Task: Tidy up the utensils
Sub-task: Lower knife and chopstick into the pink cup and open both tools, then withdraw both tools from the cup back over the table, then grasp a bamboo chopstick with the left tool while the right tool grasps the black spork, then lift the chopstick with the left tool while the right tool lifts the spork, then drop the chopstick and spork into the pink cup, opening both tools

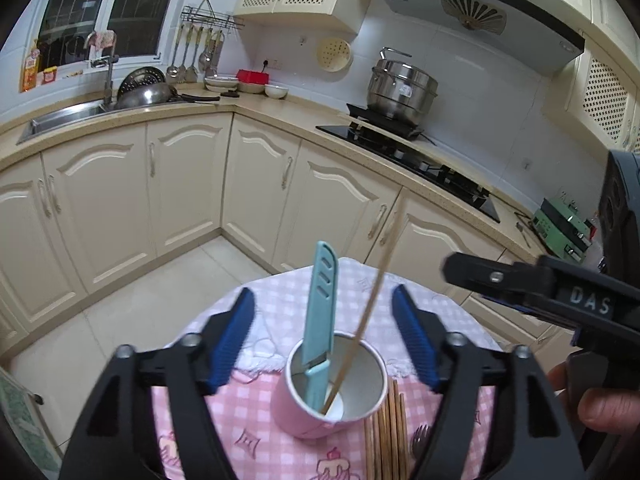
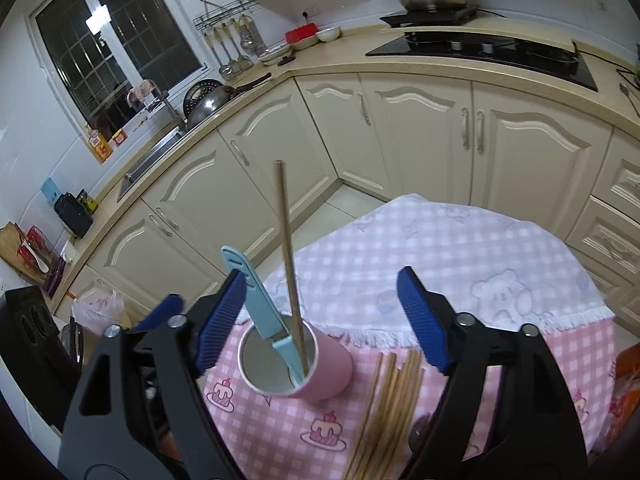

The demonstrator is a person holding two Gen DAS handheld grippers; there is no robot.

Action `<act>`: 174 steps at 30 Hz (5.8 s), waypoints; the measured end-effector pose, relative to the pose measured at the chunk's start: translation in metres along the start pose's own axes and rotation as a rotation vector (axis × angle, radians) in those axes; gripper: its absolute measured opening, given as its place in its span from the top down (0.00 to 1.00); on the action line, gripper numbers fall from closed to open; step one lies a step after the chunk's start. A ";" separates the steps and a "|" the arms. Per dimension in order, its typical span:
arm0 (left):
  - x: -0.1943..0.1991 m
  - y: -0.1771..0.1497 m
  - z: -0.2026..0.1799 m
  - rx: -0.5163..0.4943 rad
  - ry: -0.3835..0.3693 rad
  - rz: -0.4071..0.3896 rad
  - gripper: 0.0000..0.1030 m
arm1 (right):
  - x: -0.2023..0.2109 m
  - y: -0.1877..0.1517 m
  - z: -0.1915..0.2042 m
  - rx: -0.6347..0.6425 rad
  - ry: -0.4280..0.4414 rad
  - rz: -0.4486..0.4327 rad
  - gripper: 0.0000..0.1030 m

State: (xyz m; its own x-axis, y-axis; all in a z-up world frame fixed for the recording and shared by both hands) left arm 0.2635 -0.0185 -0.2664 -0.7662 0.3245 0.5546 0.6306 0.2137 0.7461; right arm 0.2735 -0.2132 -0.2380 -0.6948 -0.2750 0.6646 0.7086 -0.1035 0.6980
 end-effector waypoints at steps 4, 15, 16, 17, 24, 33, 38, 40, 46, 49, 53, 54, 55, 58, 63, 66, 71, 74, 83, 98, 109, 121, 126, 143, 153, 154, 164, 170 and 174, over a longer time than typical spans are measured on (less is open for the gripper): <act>0.022 0.007 -0.007 -0.024 0.043 0.004 0.18 | 0.021 0.000 -0.011 -0.017 -0.023 0.019 0.10; 0.081 0.013 -0.037 -0.104 0.165 0.073 0.10 | 0.083 -0.021 -0.046 -0.056 -0.103 0.170 0.06; 0.085 0.012 -0.036 -0.099 0.166 0.079 0.10 | 0.085 -0.025 -0.046 -0.052 -0.108 0.180 0.06; 0.088 0.010 -0.037 -0.090 0.168 0.094 0.10 | 0.087 -0.029 -0.047 -0.050 -0.113 0.189 0.06; 0.084 -0.013 -0.036 -0.071 0.180 0.164 0.10 | 0.087 -0.062 -0.059 -0.091 -0.134 0.271 0.06; 0.032 -0.068 -0.018 -0.053 0.217 0.374 0.10 | 0.068 -0.100 -0.069 -0.110 -0.163 0.403 0.06; -0.001 -0.100 -0.013 -0.062 0.229 0.465 0.10 | 0.066 -0.116 -0.074 -0.118 -0.177 0.446 0.06; -0.011 -0.109 -0.015 -0.075 0.233 0.487 0.10 | 0.065 -0.122 -0.078 -0.118 -0.183 0.463 0.06; -0.047 -0.131 -0.015 -0.129 0.271 0.555 0.10 | 0.054 -0.136 -0.083 -0.105 -0.188 0.519 0.06; -0.063 -0.137 -0.015 -0.147 0.291 0.588 0.10 | 0.049 -0.140 -0.085 -0.101 -0.184 0.534 0.06; -0.078 -0.144 -0.015 -0.182 0.316 0.619 0.10 | 0.045 -0.144 -0.086 -0.106 -0.181 0.548 0.06; -0.081 -0.145 -0.015 -0.192 0.327 0.626 0.10 | 0.044 -0.145 -0.087 -0.107 -0.180 0.550 0.06; -0.083 -0.146 -0.015 -0.196 0.334 0.632 0.10 | 0.043 -0.146 -0.088 -0.109 -0.179 0.555 0.06; -0.091 -0.149 -0.014 -0.198 0.346 0.659 0.10 | 0.040 -0.148 -0.088 -0.110 -0.175 0.563 0.06; -0.101 -0.151 -0.018 -0.204 0.351 0.678 0.10 | 0.034 -0.150 -0.088 -0.109 -0.170 0.579 0.06; -0.111 -0.155 -0.021 -0.186 0.364 0.700 0.11 | 0.031 -0.151 -0.087 -0.105 -0.168 0.590 0.06; -0.115 -0.155 -0.017 -0.160 0.336 0.710 0.23 | 0.014 -0.156 -0.086 -0.103 -0.176 0.629 0.06; -0.118 -0.155 -0.023 -0.162 0.331 0.712 0.25 | -0.009 -0.158 -0.082 -0.113 -0.160 0.651 0.08; -0.113 -0.134 -0.003 -0.119 0.346 0.723 0.27 | -0.061 -0.165 -0.064 -0.110 -0.168 0.702 0.43; -0.114 -0.149 -0.036 -0.260 0.261 0.714 0.95 | -0.067 -0.163 -0.058 -0.102 -0.176 0.670 0.91; -0.067 -0.139 -0.026 -0.135 0.128 0.658 0.96 | -0.001 -0.153 -0.085 -0.183 -0.045 0.489 0.91; 0.039 -0.068 -0.046 -0.065 -0.056 0.384 0.96 | 0.058 -0.101 -0.070 -0.155 0.049 0.305 0.94; 0.045 -0.041 -0.049 -0.049 -0.061 0.326 0.96 | 0.040 -0.098 -0.062 -0.122 0.025 0.336 0.94; 0.049 -0.057 -0.027 -0.026 -0.003 0.349 0.96 | -0.011 -0.158 -0.042 -0.001 0.019 0.566 0.41; 0.065 -0.068 -0.001 0.005 0.078 0.341 0.96 | -0.044 -0.164 0.025 0.659 0.155 0.585 0.55; 0.067 -0.070 0.001 0.015 0.092 0.337 0.96 | -0.049 -0.167 0.032 0.739 0.177 0.598 0.57; 0.087 -0.096 0.012 0.148 0.212 0.300 0.96 | -0.078 -0.188 0.057 1.157 0.344 0.697 0.65; 0.100 -0.109 0.014 0.201 0.263 0.282 0.96 | -0.089 -0.194 0.066 1.209 0.407 0.749 0.68; 0.104 -0.115 0.015 0.220 0.286 0.282 0.96 | -0.099 -0.191 0.074 1.163 0.422 0.754 0.74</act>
State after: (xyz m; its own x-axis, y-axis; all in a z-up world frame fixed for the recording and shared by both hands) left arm 0.1131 0.0050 -0.2997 -0.5445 0.1372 0.8275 0.8072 0.3540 0.4724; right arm 0.1981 -0.0960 -0.4170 0.0246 -0.1896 0.9816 0.2406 0.9541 0.1782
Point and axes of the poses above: each gripper's, at about its wrist camera, not at the fingertips, and x roughly against the way its jaws point, z to its left, y to its top, the point moved 1 cm from there along -x, roughly the way its jaws point, and after that the axes turned 8 degrees about x, right-handed, at the moved point
